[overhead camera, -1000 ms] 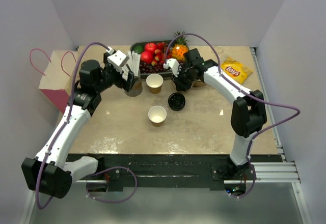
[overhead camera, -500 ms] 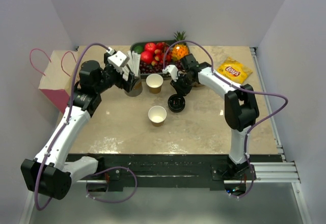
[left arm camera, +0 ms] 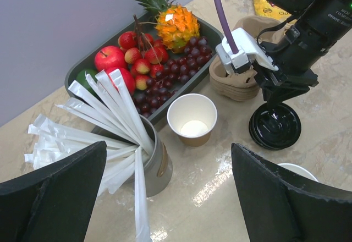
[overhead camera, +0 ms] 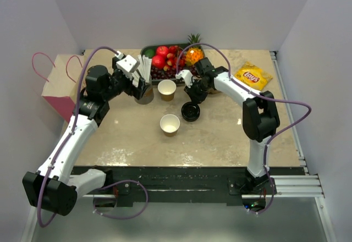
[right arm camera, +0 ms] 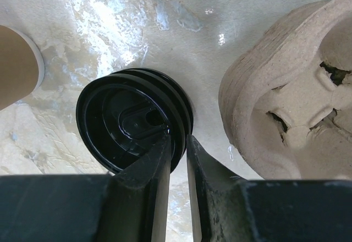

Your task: Pack the takeout coffee

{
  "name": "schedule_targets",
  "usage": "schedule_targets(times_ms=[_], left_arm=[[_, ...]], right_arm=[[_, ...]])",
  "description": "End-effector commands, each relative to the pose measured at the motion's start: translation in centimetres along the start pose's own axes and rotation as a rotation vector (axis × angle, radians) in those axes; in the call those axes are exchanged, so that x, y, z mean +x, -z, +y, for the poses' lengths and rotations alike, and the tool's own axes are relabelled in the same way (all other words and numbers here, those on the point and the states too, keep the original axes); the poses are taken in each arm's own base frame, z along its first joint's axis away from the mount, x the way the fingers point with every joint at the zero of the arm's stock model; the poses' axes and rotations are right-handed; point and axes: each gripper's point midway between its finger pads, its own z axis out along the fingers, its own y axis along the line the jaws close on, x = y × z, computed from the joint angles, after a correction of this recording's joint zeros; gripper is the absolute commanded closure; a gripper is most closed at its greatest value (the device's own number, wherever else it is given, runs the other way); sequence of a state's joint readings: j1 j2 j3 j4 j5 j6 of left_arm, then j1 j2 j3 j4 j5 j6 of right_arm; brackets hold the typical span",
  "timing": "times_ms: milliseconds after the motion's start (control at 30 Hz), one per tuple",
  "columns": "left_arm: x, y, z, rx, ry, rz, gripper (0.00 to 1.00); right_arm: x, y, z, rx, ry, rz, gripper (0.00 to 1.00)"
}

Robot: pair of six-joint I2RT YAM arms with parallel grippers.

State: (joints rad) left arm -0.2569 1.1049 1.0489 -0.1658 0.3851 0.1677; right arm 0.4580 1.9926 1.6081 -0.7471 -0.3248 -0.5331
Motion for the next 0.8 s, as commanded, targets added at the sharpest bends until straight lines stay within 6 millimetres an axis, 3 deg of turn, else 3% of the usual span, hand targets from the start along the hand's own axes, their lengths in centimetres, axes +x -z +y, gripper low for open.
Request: schedule_targets(times_ms=[0, 500, 633, 767], left_arm=[[-0.66, -0.08, -0.01, -0.006, -0.001, -0.03, 0.01], [-0.56, -0.1, -0.01, -0.007, 0.0, -0.031, 0.01], [-0.6, -0.12, 0.0, -0.008, 0.001, -0.034, 0.01], [-0.56, -0.13, -0.01, -0.008, 0.004, -0.034, 0.01]], right_arm=[[-1.18, 0.64, -0.22, 0.006, -0.003, -0.024, 0.79], [-1.15, 0.55, 0.13, -0.018, -0.003, -0.02, 0.9], [-1.19, 0.7, 0.32, -0.027, 0.003, -0.022, 1.0], [-1.62, 1.26, 0.53, -0.038, 0.012, -0.036, 1.0]])
